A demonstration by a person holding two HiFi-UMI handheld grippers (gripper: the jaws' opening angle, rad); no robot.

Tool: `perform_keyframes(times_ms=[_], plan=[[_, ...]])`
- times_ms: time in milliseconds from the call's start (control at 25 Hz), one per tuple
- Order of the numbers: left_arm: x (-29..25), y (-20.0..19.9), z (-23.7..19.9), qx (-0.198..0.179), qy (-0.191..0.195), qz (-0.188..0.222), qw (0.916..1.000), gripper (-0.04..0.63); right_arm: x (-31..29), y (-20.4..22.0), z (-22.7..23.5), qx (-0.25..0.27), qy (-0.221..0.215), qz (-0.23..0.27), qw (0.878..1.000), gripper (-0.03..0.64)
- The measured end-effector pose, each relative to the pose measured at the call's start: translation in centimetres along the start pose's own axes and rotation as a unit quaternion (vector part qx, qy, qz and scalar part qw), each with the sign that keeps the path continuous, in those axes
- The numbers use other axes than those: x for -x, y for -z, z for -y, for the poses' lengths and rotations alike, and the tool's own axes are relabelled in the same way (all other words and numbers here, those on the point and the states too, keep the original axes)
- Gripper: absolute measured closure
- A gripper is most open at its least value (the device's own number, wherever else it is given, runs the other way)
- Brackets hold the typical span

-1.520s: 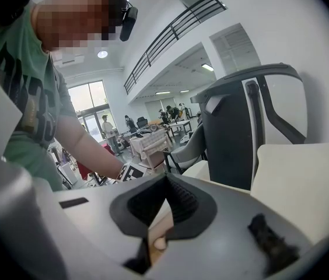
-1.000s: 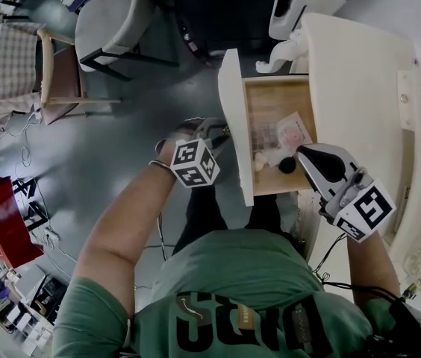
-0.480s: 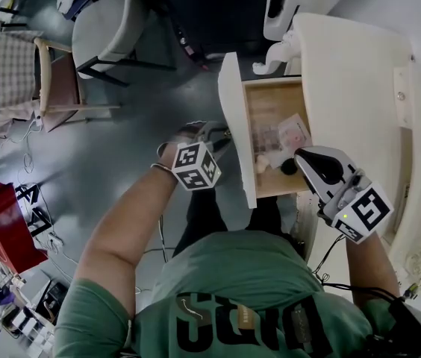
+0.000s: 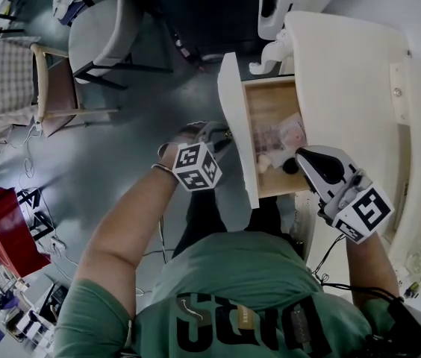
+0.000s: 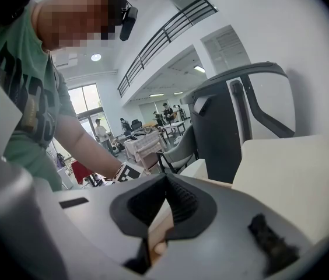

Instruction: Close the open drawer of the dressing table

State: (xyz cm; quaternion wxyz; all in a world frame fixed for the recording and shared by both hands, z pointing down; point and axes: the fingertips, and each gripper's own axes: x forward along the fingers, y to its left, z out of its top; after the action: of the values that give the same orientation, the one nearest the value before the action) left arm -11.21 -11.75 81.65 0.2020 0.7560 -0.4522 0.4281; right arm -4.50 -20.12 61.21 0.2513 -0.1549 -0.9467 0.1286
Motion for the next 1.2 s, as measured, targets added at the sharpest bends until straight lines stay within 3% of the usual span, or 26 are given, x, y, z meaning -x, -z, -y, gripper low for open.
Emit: perform_keyframes(times_ms=[1200], plan=[[-2.2,-3.2,0.0,-0.02,0.02,0.006,0.9996,0.468,2.2,0.5,2.4,-0.013,0.024,0.014,1.0,0.605]])
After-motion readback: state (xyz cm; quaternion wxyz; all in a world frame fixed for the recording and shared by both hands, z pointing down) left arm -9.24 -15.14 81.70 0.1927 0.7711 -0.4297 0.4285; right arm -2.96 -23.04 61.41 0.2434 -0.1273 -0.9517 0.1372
